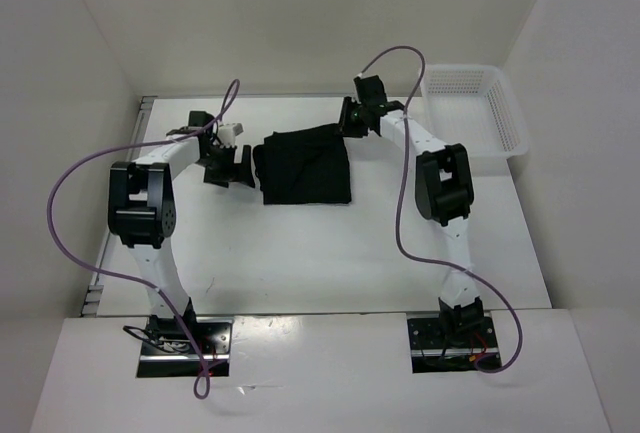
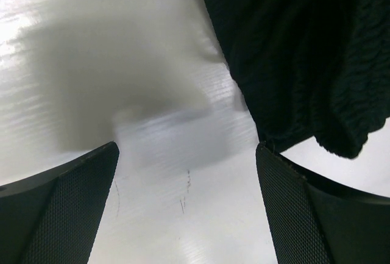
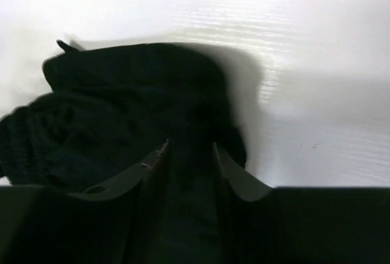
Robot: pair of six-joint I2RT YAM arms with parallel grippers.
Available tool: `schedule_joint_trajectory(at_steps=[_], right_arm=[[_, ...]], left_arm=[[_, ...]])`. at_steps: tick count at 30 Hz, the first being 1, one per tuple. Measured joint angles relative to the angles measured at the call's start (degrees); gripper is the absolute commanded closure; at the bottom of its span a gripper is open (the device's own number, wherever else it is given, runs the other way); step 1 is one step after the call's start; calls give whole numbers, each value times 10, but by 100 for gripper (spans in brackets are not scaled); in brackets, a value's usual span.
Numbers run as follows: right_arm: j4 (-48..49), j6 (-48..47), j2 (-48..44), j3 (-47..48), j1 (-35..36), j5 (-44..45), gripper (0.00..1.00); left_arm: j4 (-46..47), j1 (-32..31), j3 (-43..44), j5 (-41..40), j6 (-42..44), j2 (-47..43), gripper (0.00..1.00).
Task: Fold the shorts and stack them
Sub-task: Fold the shorts
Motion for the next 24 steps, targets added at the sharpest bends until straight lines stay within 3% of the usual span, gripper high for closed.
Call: schedule_joint_trajectory(at_steps=[3, 5, 11, 18, 24], right_arm=[[0, -9, 0, 3, 10, 20, 39], [-2, -19, 0, 1, 14, 30, 35], [-8, -35, -33, -51, 14, 46, 35], [-15, -70, -150, -174, 13, 20, 34], [-18, -166, -253, -253, 13, 25, 30]], left_arm=[[0, 0, -11, -2, 0, -13, 0], [0, 0, -14, -3, 0, -16, 0], [-6, 0, -1, -14, 0, -15, 0], [-5, 0, 131, -18, 0, -12, 0], [-2, 0, 193, -31, 0, -15, 0]])
